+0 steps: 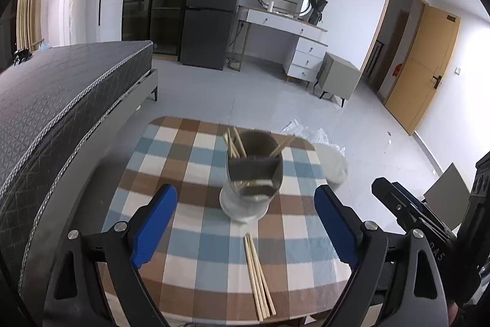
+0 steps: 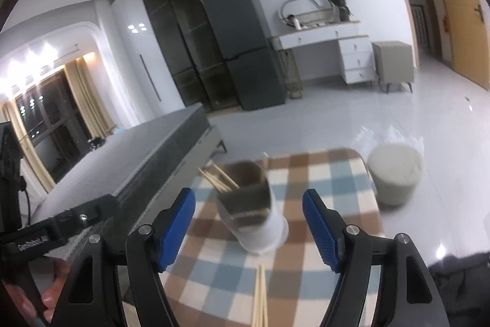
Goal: Organize utensils
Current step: 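Move both open grippers back down to the chopstick pile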
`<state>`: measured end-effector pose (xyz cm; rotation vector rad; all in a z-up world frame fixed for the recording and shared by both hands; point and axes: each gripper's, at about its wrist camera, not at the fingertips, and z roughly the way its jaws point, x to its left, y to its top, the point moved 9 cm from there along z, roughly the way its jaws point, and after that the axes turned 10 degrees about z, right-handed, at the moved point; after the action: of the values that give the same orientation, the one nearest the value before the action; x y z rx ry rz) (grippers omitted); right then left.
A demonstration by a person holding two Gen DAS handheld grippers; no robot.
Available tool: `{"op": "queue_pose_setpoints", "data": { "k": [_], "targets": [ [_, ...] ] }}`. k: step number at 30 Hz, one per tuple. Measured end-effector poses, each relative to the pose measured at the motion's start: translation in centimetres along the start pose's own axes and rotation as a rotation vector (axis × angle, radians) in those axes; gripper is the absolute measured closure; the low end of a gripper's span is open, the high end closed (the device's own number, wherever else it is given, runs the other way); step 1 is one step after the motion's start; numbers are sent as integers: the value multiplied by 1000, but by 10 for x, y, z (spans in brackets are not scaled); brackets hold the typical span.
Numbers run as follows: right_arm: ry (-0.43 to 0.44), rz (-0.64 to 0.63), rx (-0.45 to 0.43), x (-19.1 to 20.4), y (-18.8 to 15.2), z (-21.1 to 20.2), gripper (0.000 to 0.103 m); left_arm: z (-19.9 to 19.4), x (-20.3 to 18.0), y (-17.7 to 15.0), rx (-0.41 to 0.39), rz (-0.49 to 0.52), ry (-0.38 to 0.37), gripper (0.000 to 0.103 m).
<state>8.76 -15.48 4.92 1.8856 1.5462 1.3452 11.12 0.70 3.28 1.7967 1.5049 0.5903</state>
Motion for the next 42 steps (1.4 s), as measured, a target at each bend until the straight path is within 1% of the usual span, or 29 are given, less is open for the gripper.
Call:
{"op": "queue_pose_setpoints", "data": {
  "k": [1,5,7,11,13,17,21,28,30,32,34,37,40,42],
  "targets": [
    [-6,8,10,-5,-6,0,30,2,1,-5,6,-1,10,14],
    [-14,33,24,-20,-26,-5,19,9,0,-25,26,6,9,14],
    [-5,47,28,-28,-36,-7,19,12,-1,-34,37,23,17,14],
    [-15,52,60,-39,-56,-4,18,16,-4,-47,34,41,39,14],
    [-30,39,70,-41,-67,-4,19,22,-4,-53,36,41,53,14],
    [-31,2,68,-46,-83,-3,19,31,-3,-68,58,52,64,14],
    [-53,-6,127,-50,-98,8,19,42,-3,-80,79,70,76,14],
    [-85,-1,239,-57,-120,33,19,66,2,-96,124,58,73,14],
    [-100,-8,270,-59,-127,41,23,72,5,-100,138,51,73,14],
    [-107,-8,319,-61,-134,51,34,80,9,-105,150,51,87,14],
    [-109,-5,370,-63,-142,62,39,87,15,-112,176,29,93,14],
    [-118,-15,430,-65,-152,76,44,96,21,-121,244,-20,71,14],
    [-118,-20,465,-66,-156,89,46,100,25,-126,274,-40,86,14],
    [-118,-26,490,-67,-158,99,49,104,26,-129,294,-66,73,14]
  ]
}}
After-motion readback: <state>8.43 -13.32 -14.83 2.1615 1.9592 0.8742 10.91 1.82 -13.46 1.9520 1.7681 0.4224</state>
